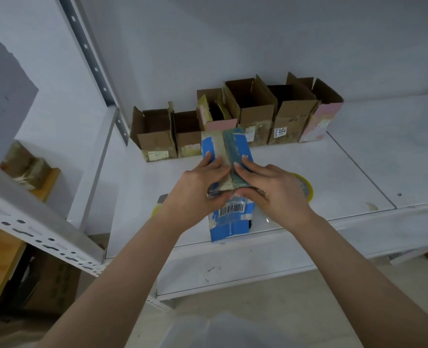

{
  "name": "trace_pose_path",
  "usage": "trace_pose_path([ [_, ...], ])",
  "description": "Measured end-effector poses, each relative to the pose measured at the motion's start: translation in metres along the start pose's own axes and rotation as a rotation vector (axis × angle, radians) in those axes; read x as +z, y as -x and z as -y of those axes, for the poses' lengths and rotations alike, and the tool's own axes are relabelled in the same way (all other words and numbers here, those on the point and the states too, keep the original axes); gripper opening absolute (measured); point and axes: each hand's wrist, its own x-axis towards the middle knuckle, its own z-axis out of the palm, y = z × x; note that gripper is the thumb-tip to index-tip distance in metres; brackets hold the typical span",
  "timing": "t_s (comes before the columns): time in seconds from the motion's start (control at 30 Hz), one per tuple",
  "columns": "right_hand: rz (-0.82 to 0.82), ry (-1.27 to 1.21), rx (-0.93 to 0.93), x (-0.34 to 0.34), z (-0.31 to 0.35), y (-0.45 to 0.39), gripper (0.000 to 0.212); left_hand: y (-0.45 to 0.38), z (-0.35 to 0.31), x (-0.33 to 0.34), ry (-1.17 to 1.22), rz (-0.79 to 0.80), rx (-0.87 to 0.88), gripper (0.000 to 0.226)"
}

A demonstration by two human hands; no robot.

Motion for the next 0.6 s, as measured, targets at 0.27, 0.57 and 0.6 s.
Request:
trace_pose_path([
  [0.27,0.0,-0.054,0.082,0.003,0.001,0.005,0.054,0.016,0.038,-0.028,0.355,0.198,0.01,0.053],
  [0.57,0.04,-0.115,0.173,0.0,0.0,0.006,0.055,0.017,0.045,-0.003,0.27,0.001,0.087,0.059],
  [0.6,0.04,-0.116,0.176,0.001,0.0,0.006,0.055,0.017,0.044,0.002,0.257,-0.013,0.112,0.057],
])
